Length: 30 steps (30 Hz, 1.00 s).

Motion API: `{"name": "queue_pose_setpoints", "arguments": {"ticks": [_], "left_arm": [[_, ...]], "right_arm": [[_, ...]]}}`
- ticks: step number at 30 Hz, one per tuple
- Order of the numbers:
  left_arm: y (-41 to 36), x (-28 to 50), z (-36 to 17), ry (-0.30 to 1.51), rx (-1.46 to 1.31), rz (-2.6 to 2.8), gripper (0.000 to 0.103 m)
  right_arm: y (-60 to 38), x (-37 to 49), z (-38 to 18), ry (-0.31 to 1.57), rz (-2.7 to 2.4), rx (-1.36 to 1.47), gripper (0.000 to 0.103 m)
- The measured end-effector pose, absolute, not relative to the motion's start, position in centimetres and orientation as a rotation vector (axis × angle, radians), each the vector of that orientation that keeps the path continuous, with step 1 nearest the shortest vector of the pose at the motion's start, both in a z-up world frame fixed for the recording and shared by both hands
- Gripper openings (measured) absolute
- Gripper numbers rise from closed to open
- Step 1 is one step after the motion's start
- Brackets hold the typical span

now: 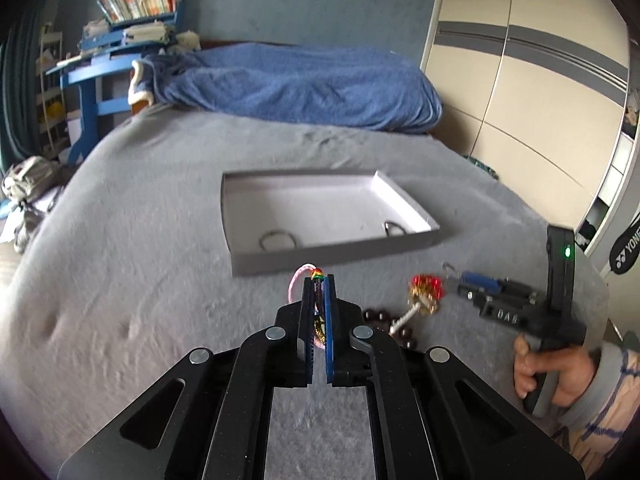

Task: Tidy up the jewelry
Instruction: 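Lift the pink cord bracelet with the left gripper while the right gripper grasps a silver hoop, then drop the pink bracelet into the tray with the left gripper while the right gripper drops the silver hoop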

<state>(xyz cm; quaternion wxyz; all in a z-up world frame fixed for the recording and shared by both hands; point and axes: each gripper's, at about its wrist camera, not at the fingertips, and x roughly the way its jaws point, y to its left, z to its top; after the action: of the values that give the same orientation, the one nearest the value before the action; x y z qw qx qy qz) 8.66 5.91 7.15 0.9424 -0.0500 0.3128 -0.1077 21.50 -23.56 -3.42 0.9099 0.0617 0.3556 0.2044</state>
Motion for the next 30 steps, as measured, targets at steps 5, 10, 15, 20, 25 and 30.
{"name": "queue_pose_setpoints", "arguments": {"ticks": [5, 10, 15, 20, 25, 30], "left_arm": [[5.9, 9.4, 8.4, 0.624, -0.093, -0.216, 0.005], [5.7, 10.0, 8.5, 0.625, -0.080, -0.221, 0.005], [5.9, 11.0, 8.2, 0.625, -0.075, -0.225, 0.005], [6.2, 12.6, 8.1, 0.629, -0.038, -0.236, 0.005], [6.5, 14.6, 8.3, 0.626, -0.001, -0.246, 0.005], [6.6, 17.3, 8.8, 0.615, -0.022, -0.263, 0.005]], "right_arm": [[-23.7, 21.3, -3.0, 0.713, 0.421, 0.136, 0.048], [-24.1, 21.1, -2.4, 0.692, 0.418, 0.147, 0.048], [-23.7, 21.3, -1.6, 0.680, 0.422, 0.136, 0.048], [-23.1, 22.2, -0.8, 0.671, 0.434, 0.113, 0.048], [-22.0, 23.9, 0.4, 0.668, 0.453, 0.065, 0.048], [-20.3, 26.6, 1.8, 0.663, 0.467, 0.021, 0.048]]}}
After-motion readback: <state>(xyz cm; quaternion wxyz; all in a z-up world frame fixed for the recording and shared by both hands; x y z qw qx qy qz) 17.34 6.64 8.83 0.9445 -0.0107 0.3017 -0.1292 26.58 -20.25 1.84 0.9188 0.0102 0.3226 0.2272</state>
